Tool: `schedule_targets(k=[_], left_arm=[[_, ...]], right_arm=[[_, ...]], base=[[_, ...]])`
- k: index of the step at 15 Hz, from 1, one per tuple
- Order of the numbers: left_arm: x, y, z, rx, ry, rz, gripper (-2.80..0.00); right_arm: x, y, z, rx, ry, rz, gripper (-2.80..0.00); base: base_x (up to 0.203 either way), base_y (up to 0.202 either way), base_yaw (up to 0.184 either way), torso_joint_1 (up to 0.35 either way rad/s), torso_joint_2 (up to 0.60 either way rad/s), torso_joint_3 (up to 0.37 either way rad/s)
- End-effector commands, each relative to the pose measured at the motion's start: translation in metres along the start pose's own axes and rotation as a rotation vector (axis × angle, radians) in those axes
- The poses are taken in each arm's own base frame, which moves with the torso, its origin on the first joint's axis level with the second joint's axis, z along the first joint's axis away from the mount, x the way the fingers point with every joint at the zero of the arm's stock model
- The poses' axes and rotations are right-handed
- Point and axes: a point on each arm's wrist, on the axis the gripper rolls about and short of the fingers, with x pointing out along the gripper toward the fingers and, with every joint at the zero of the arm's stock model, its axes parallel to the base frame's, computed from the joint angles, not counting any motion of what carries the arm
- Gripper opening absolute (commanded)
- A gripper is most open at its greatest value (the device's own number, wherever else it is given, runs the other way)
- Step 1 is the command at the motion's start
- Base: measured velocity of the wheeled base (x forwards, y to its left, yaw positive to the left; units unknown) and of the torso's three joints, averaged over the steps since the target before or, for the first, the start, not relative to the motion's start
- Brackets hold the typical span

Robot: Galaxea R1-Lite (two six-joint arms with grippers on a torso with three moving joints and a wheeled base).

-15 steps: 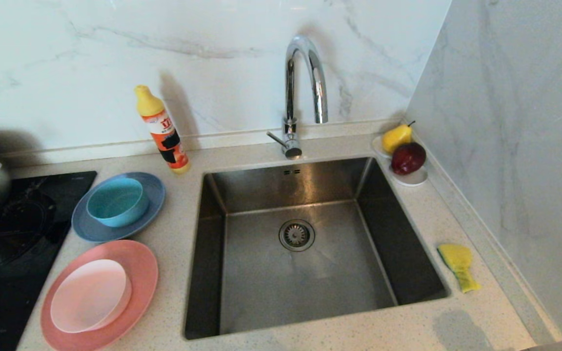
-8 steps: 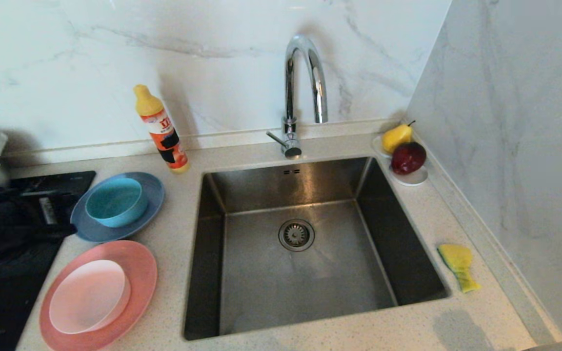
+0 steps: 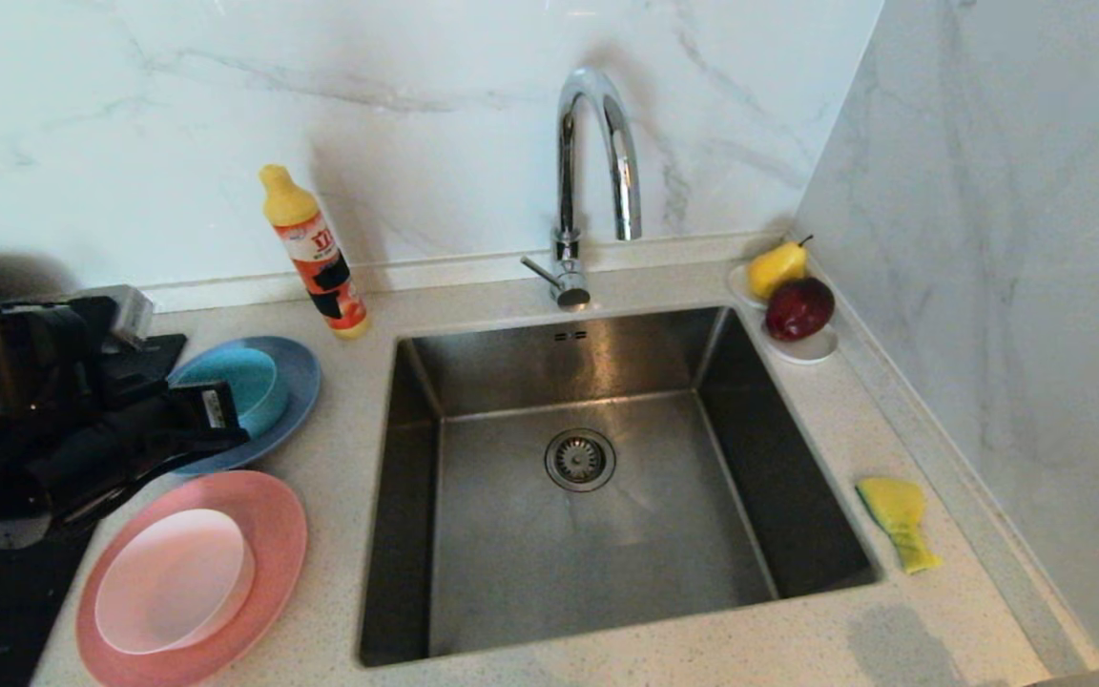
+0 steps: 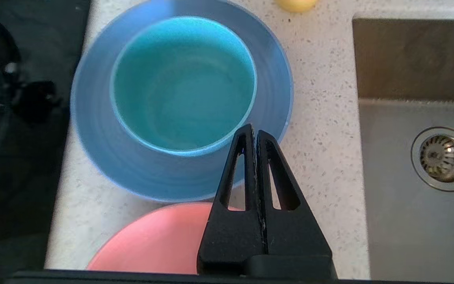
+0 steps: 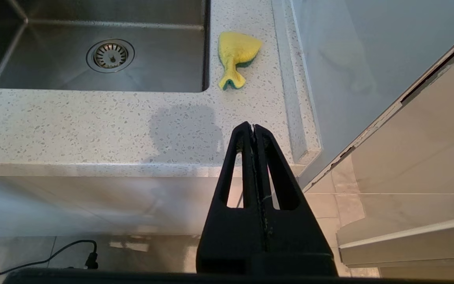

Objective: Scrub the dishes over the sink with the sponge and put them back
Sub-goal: Grab the dish soap

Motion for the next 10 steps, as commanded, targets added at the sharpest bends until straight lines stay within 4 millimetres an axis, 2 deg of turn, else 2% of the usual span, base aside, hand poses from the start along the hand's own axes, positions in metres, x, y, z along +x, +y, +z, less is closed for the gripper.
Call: schedule_targets(k=[1, 4, 10], left_arm=[[0.012, -0.003, -0.007, -0.009, -0.008, -0.009, 0.00], [0.023, -0.005, -0.010, -0.020, -0.028, -0.015, 0.00], [0.059, -0.016, -0.022, -0.039, -0.100, 0.008, 0.00]], right_arm=[[0.000, 0.000, 0.000, -0.001, -0.001, 0.001, -2.80], [0.000, 0.000, 0.000, -0.001, -0.001, 0.001, -2.80], [0.000, 0.000, 0.000, -0.001, 0.000, 0.001, -2.80]], base=[[0.000, 0.000, 0.000, 0.000, 0.00, 0.000], [0.000, 0.000, 0.000, 0.000, 0.00, 0.000], [0.000, 0.000, 0.000, 0.000, 0.00, 0.000]])
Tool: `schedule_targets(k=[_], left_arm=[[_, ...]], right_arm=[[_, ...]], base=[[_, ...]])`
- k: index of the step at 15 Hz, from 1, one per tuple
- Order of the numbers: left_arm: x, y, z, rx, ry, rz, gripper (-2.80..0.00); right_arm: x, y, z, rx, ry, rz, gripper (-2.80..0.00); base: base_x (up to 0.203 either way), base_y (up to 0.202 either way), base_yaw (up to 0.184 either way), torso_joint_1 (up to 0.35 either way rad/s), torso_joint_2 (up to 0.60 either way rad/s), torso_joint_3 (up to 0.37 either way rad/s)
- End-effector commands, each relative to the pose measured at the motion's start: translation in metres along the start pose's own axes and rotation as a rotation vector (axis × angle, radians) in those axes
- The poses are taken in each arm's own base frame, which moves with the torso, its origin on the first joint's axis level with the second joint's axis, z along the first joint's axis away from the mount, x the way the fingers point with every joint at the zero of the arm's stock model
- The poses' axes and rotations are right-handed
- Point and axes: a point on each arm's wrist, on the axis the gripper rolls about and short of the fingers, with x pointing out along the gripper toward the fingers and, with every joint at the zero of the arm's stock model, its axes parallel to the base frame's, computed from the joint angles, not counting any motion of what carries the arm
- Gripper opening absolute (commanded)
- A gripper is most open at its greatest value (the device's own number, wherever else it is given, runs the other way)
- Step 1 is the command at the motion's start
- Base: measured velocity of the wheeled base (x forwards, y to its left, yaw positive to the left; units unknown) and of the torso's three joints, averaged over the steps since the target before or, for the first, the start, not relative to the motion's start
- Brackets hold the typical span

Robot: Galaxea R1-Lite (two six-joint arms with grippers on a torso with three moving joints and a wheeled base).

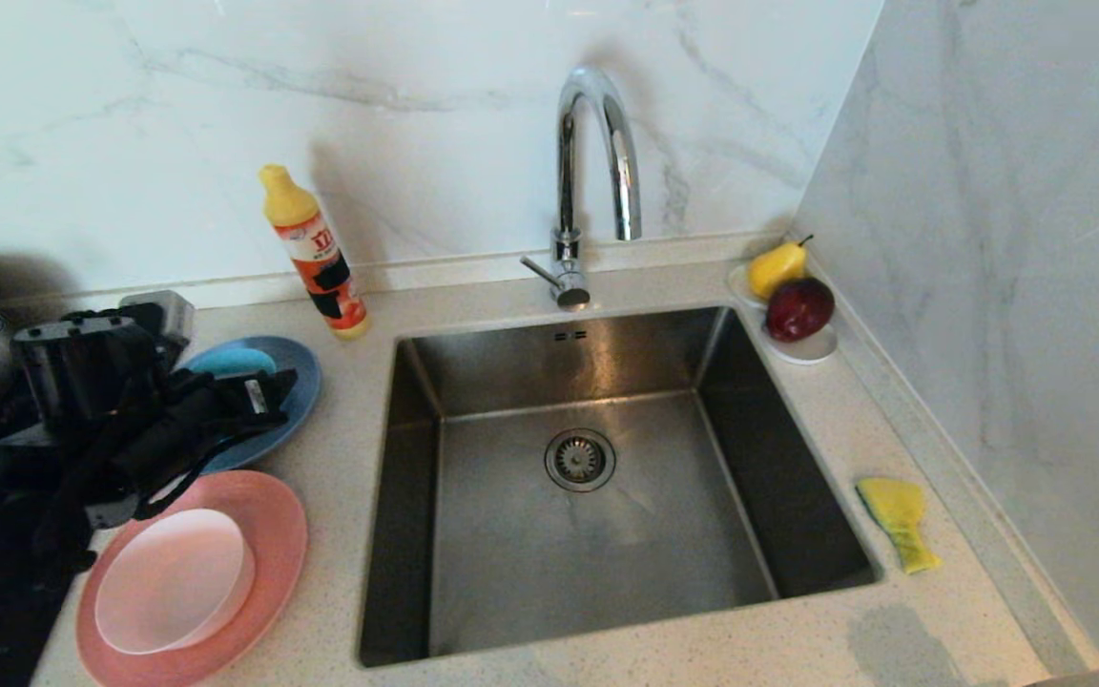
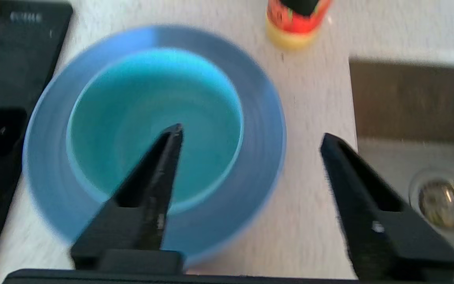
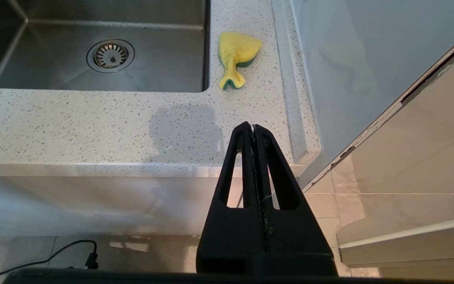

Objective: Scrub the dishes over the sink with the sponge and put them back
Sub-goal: Grab the dish soap

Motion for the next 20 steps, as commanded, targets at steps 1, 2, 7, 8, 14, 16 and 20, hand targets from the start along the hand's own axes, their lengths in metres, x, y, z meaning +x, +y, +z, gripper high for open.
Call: schedule_targets(k=[1, 2, 7, 8, 14, 16, 20], left_arm=[[0.021, -0.007, -0.009, -0.001, -0.022, 0.014, 0.00], [0.027, -0.010, -0.007, -0.006, -0.052, 0.014, 0.00], [0.056, -0.016, -0.001, -0.017, -0.103, 0.012, 0.00], [0.060, -0.017, -0.003, -0.017, -0.098, 0.012, 0.00], [0.090, -0.033, 0.000, -0.038, -0.196, 0.016, 0.00], [0.101, -0.035, 0.000, -0.044, -0.215, 0.031, 0.00], [0.113, -0.038, 0.004, -0.049, -0.249, 0.031, 0.00]], right_arm=[[0.000, 0.000, 0.000, -0.001, 0.000, 0.001, -2.80], [0.000, 0.000, 0.000, -0.001, 0.001, 0.001, -2.80], [0.000, 0.000, 0.000, -0.001, 0.001, -0.001, -2.80], [0.000, 0.000, 0.000, -0.001, 0.001, 0.001, -2.80], [0.000, 0.000, 0.000, -0.001, 0.000, 0.000, -2.80], [0.000, 0.000, 0.000, -0.001, 0.001, 0.001, -2.80], [0.000, 0.000, 0.000, -0.001, 0.001, 0.001, -2.80]], base=[[0.000, 0.000, 0.000, 0.000, 0.00, 0.000], [0.000, 0.000, 0.000, 0.000, 0.00, 0.000], [0.000, 0.000, 0.000, 0.000, 0.00, 0.000], [0.000, 0.000, 0.000, 0.000, 0.00, 0.000], [0.000, 0.000, 0.000, 0.000, 0.00, 0.000], [0.000, 0.000, 0.000, 0.000, 0.00, 0.000], [0.000, 0.000, 0.000, 0.000, 0.00, 0.000]])
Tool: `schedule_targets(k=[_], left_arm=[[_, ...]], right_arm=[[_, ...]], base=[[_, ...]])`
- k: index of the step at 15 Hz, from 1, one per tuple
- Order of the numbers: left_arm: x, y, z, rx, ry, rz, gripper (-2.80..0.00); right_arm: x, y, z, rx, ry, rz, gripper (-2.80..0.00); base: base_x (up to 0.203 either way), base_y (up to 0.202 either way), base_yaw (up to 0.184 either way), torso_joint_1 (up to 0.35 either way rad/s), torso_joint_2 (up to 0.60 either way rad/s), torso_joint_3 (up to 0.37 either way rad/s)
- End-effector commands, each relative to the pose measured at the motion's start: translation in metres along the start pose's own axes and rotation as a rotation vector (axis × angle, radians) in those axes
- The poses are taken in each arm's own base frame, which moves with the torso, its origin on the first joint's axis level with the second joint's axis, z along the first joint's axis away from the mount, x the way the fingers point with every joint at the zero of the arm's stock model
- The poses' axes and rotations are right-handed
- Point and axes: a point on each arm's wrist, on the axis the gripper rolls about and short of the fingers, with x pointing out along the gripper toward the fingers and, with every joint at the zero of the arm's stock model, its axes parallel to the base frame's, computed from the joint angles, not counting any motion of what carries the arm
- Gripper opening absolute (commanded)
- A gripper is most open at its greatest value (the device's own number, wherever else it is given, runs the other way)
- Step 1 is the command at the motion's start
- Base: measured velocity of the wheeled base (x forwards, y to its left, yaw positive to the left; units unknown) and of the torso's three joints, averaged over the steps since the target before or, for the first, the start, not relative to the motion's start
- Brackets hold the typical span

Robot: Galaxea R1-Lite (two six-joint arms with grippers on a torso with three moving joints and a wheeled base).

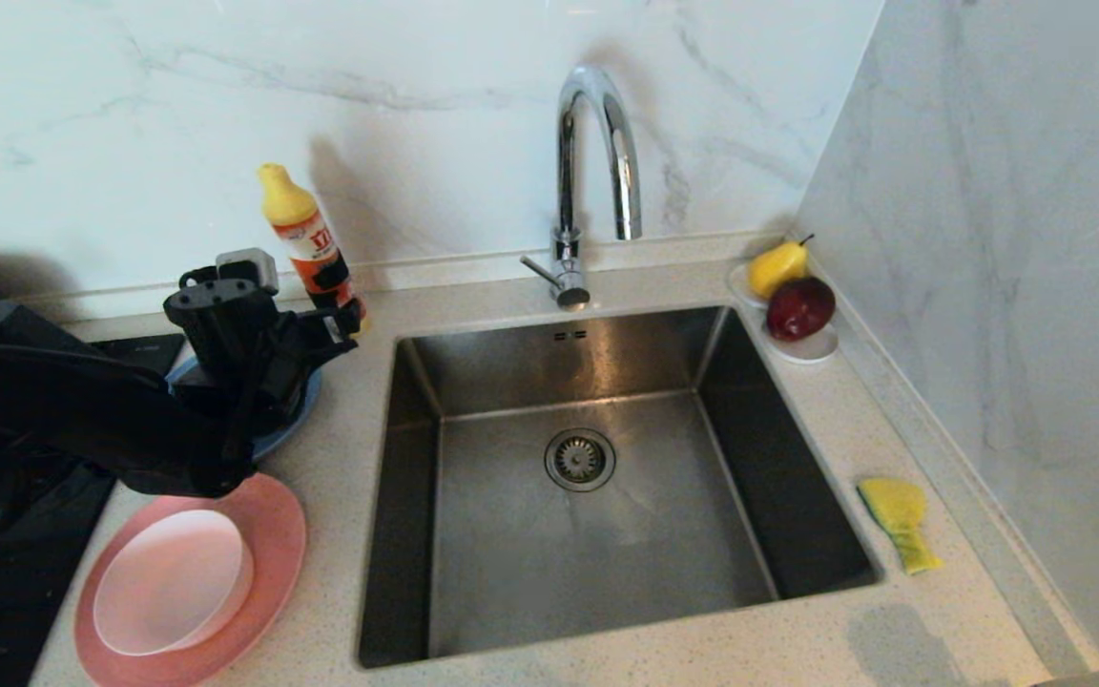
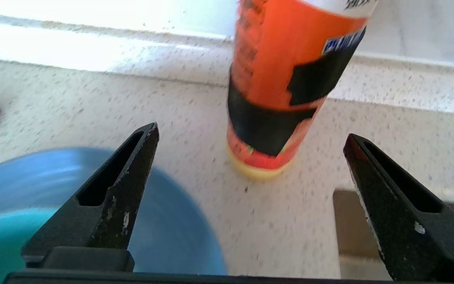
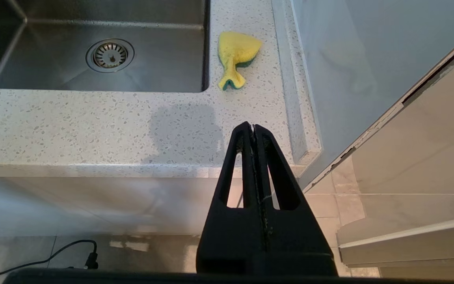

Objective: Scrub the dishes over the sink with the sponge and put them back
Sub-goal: Grab the dish soap

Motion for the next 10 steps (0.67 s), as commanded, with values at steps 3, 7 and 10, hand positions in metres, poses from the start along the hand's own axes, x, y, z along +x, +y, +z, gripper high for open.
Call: schedule_targets(k=[3, 7, 10], left_arm=[[0.017, -0.006, -0.006, -0.001, -0.025, 0.005, 0.00], [0.029, -0.012, -0.008, 0.007, -0.051, 0.005, 0.00], [0.033, -0.014, -0.010, 0.014, -0.060, 0.002, 0.00]], right_arm=[[0.000, 0.000, 0.000, -0.001, 0.001, 0.001, -2.80], [0.000, 0.000, 0.000, -0.001, 0.001, 0.001, -2.80], [0.000, 0.000, 0.000, -0.001, 0.001, 0.001, -2.80]], base=[[0.000, 0.000, 0.000, 0.000, 0.00, 0.000], [0.000, 0.000, 0.000, 0.000, 0.00, 0.000], [0.000, 0.000, 0.000, 0.000, 0.00, 0.000]])
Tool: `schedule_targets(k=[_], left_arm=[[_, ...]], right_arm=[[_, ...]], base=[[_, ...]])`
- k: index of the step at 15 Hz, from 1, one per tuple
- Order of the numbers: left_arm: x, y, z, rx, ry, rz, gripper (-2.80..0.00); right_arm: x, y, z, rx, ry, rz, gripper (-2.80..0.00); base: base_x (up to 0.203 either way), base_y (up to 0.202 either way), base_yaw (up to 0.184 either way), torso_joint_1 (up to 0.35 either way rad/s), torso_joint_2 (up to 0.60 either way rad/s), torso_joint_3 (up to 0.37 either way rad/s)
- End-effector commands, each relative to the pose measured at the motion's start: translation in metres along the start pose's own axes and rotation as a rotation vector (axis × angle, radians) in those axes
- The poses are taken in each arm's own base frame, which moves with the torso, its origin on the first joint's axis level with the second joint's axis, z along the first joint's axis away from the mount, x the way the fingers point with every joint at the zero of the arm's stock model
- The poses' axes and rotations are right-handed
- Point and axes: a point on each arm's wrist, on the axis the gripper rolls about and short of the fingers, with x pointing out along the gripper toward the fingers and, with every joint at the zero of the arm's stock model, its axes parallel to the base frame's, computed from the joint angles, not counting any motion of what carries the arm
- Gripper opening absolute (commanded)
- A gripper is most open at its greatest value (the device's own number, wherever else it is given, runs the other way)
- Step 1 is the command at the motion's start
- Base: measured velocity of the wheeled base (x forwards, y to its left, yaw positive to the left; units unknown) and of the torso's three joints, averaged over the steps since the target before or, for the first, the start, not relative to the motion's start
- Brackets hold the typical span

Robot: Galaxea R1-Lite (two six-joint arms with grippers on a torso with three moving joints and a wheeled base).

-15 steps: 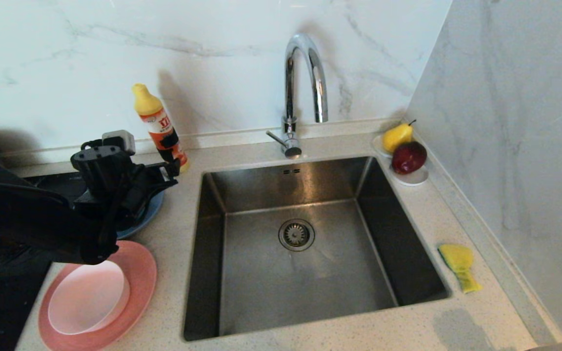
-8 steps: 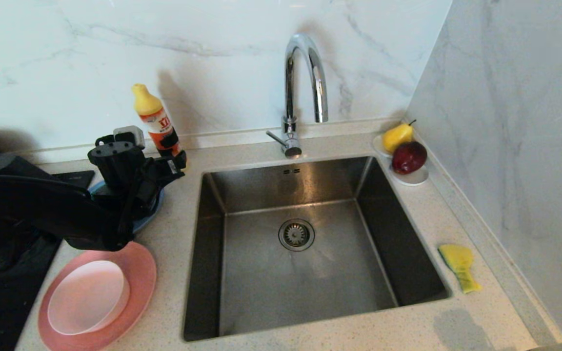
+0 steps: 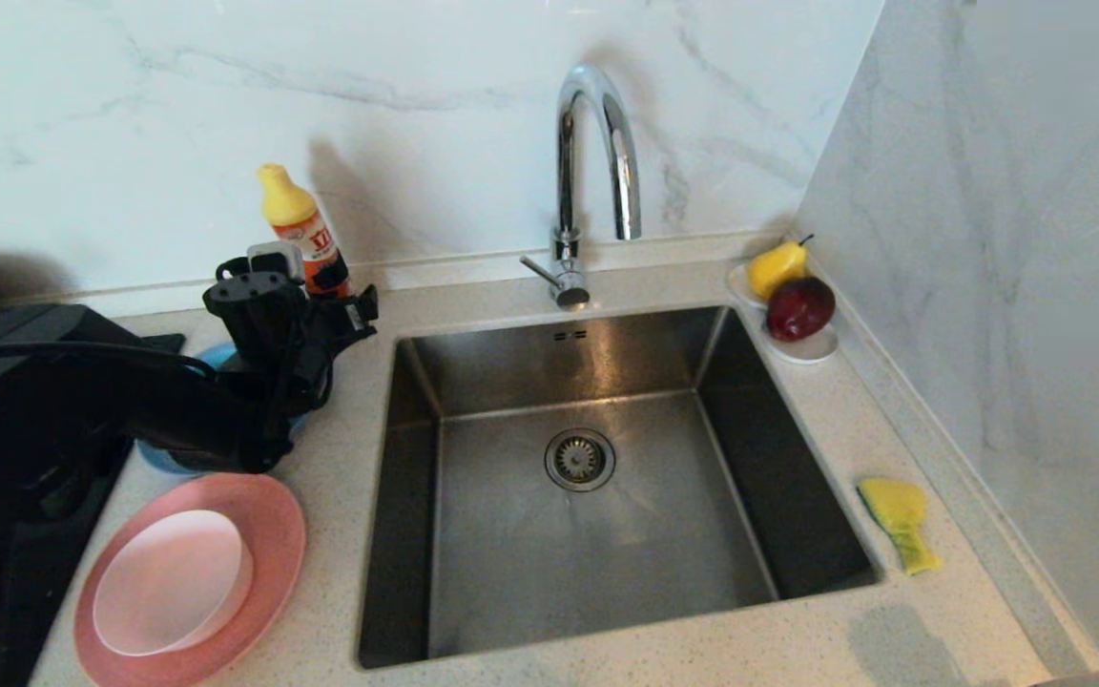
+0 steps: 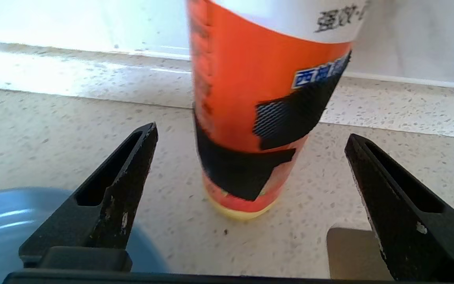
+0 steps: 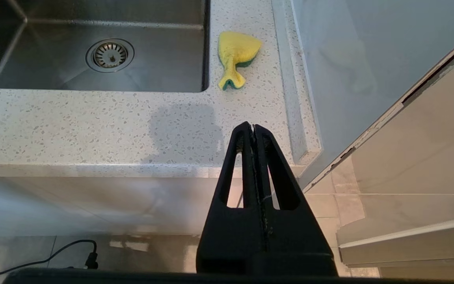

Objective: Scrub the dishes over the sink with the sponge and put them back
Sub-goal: Grab the dish soap

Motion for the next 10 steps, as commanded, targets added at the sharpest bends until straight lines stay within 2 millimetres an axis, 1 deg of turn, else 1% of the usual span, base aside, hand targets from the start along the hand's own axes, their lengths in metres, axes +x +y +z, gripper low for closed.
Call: schedule_targets(k=[1, 3, 7, 10], left_arm=[[0.004, -0.001, -0.004, 0.001, -0.006, 0.000, 0.00], [0.005, -0.002, -0.003, 0.001, -0.012, -0.002, 0.00], [0.012, -0.005, 0.005, -0.003, -0.023, -0.002, 0.00], [0.017, -0.006, 0.002, -0.002, -0.019, -0.002, 0.00]], right_arm=[[0.000, 0.000, 0.000, -0.001, 0.000, 0.001, -2.80], [0.000, 0.000, 0.000, -0.001, 0.000, -0.001, -2.80], [0.000, 0.000, 0.000, -0.001, -0.001, 0.001, -2.80], [0.000, 0.000, 0.000, -0.001, -0.001, 0.001, -2.80]], base=[[0.000, 0.000, 0.000, 0.000, 0.00, 0.000], [0.000, 0.000, 0.000, 0.000, 0.00, 0.000], [0.000, 0.000, 0.000, 0.000, 0.00, 0.000], [0.000, 0.000, 0.000, 0.000, 0.00, 0.000]])
